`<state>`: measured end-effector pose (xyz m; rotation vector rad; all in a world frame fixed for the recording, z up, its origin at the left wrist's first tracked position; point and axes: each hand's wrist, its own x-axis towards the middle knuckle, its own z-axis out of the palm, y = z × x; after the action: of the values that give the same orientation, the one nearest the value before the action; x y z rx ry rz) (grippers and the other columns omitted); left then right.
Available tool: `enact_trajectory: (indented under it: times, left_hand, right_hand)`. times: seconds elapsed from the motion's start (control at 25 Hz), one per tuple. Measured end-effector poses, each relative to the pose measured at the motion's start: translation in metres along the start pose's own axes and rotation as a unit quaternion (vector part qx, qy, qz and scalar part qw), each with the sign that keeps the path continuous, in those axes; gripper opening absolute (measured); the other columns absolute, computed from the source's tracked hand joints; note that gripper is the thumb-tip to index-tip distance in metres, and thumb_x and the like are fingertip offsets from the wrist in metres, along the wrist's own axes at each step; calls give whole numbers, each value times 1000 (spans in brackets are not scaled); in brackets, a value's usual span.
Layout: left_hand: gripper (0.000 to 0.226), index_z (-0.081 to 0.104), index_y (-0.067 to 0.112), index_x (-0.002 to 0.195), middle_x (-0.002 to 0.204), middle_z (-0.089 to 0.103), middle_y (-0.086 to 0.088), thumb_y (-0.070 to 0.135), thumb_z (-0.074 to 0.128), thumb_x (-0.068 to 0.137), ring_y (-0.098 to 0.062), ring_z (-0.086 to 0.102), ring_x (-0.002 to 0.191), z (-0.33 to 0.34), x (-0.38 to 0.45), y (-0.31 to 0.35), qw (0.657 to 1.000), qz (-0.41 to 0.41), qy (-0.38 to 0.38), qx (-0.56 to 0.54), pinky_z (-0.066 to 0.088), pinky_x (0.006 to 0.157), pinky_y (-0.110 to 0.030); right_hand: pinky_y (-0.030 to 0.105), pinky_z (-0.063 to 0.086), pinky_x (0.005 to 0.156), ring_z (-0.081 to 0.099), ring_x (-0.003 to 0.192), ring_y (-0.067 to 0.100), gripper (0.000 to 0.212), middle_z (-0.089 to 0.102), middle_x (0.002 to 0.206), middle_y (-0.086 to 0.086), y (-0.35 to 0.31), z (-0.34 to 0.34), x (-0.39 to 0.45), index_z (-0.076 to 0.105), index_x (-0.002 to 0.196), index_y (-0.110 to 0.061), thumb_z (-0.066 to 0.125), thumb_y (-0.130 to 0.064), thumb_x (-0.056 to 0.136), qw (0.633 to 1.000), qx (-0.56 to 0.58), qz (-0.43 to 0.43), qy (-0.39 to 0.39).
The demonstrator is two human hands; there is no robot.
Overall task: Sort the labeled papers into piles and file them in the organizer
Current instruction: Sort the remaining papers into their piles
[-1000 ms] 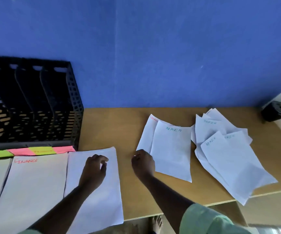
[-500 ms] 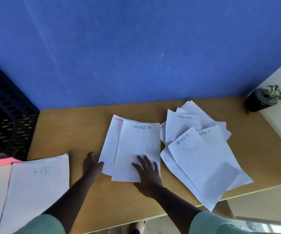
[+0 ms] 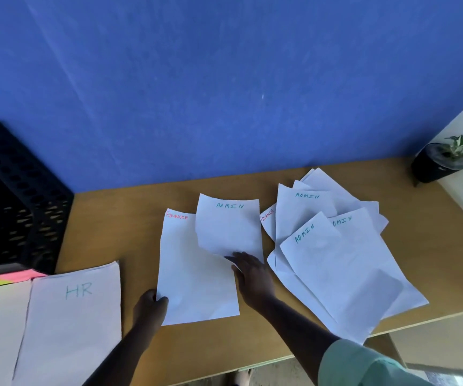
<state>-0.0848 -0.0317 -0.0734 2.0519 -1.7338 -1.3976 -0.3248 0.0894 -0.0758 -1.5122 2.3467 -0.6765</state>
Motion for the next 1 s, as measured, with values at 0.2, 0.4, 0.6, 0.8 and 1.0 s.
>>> enact_trajectory:
  times: [0.2, 0.4, 0.6, 0.8, 1.0]
  left_hand:
    - [3, 62, 5, 82, 80, 64, -15, 6, 65, 84, -31, 61, 73, -11, 1, 7, 993, -24, -55, -105, 47, 63, -32]
    - [13, 69, 4, 95, 96, 72, -15, 2, 69, 82, -36, 67, 91, -19, 11, 19, 988, 4, -87, -126, 49, 75, -35]
    - [24, 61, 14, 102, 98, 69, -7, 8, 52, 81, -31, 65, 95, -27, 8, 26, 990, 60, -85, -98, 51, 75, -35]
    - [30, 48, 18, 118, 89, 57, 6, 2, 49, 93, -13, 56, 73, -51, -5, 32, 965, 236, 112, -23, 42, 64, -25]
    - [28, 48, 21, 121, 102, 60, 15, 4, 47, 98, -4, 60, 92, -71, -8, 42, 926, 296, 195, -130, 46, 75, -23]
  right_hand:
    - [35, 29, 122, 33, 152, 14, 47, 53, 152, -13, -11, 5, 2, 54, 145, -37, 50, -52, 101, 987, 26, -93, -129]
    - [40, 49, 102, 61, 119, 15, 39, 70, 121, -1, -7, -38, 35, 72, 119, -24, 56, -54, 98, 976, 209, 67, 10]
    - [45, 24, 124, 14, 156, 29, 37, 35, 163, 6, 20, -64, 70, 70, 125, -29, 49, -44, 100, 956, -191, 204, -85]
    - [51, 13, 126, 6, 158, 22, 53, 29, 166, 1, 15, -51, 76, 46, 149, -13, 41, -40, 104, 951, -191, 218, -110]
    - [46, 30, 118, 31, 149, 23, 48, 50, 153, 0, 0, -53, 83, 54, 142, -11, 51, -34, 99, 961, -181, 207, 29]
